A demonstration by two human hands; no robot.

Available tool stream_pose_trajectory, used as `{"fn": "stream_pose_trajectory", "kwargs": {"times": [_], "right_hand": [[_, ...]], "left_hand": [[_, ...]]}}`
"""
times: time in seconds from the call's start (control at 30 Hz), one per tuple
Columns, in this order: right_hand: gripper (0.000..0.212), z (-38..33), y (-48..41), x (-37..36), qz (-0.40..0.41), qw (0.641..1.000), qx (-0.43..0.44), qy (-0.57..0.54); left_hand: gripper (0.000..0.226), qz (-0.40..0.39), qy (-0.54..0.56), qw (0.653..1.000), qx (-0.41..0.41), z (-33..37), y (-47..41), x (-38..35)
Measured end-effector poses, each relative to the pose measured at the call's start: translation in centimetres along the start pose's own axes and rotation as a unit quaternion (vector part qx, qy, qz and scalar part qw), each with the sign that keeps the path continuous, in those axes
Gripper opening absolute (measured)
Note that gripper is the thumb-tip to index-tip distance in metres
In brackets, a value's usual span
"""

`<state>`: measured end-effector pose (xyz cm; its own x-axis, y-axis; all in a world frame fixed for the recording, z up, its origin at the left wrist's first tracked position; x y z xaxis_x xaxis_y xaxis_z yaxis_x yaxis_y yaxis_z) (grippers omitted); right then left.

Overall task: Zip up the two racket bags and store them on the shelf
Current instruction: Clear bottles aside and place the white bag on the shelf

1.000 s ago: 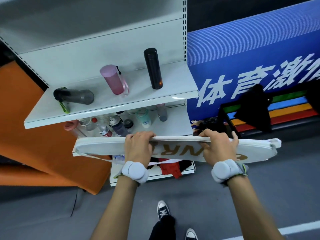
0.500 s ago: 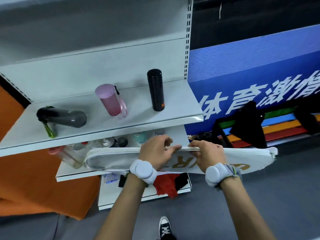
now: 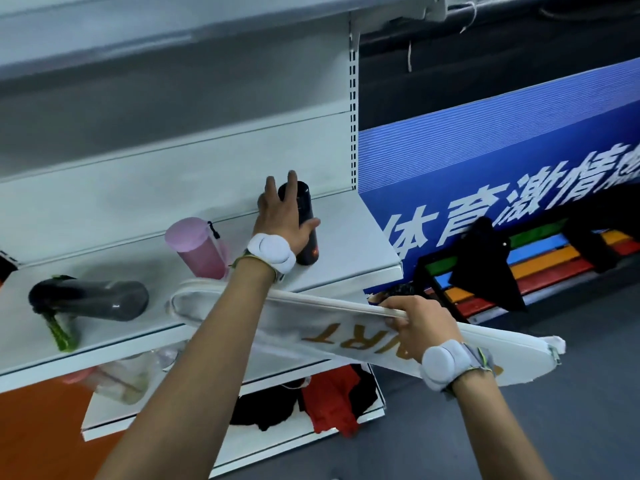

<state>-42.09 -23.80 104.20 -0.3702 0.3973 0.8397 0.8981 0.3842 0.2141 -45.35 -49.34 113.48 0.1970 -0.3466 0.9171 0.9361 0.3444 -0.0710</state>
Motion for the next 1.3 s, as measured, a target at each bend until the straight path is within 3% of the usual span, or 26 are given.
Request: {"fn": "stream_pose_trajectory", "kwargs": {"times": [0.2,0.3,0.43,0.63,0.83,1.1,1.3], "right_hand": [[0.027,0.9,-0.3,2.8,0.020,1.000,0.013,0.010],[0.025,1.0,-0.2,3.9,0.030,0.999,0.025,0.013],[0.024,1.6,0.3,5.7,0.061,0.997,0.050,0.018],[0.028,2.0,1.4,8.0,0.096,0.991,0.073,-0.055],[0.028,1.6,1.4,9.6,0.150,0.979,0.096,-0.102],[0.029,-3.2,-0.5,10.7,0.209,0.967,0.113,-0.092],[0.035,-8.7,-1.7,12.2,0.302,0.932,0.185,-0.073]], "left_hand": [[0.064,0.050,0.042,0.998,0.004,1.8,-0.5,-0.9],[0.063,0.073,0.043,0.996,-0.006,2.4,0.1,-1.1],[0.068,0.166,0.054,0.983,-0.051,4.4,2.3,-0.2],[0.070,0.305,0.087,0.940,-0.128,7.4,6.5,3.4],[0.059,0.443,0.042,0.877,-0.184,9.0,11.4,7.6],[0.054,0.517,-0.017,0.835,-0.188,7.7,16.6,11.5],[0.054,0.523,-0.042,0.839,-0.146,3.1,18.1,12.6]]}}
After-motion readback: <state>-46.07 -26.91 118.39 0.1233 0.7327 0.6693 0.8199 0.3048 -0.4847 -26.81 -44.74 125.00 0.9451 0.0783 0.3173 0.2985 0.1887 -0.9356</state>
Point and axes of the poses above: each hand's wrist, its own y-axis away from the middle knuckle, its own x-axis out of the back of the hand, z = x × y, the point moved 3 cm from there along -y, towards the middle knuckle, and after that the axes turned 4 degrees about -z, right-handed, at the moved point
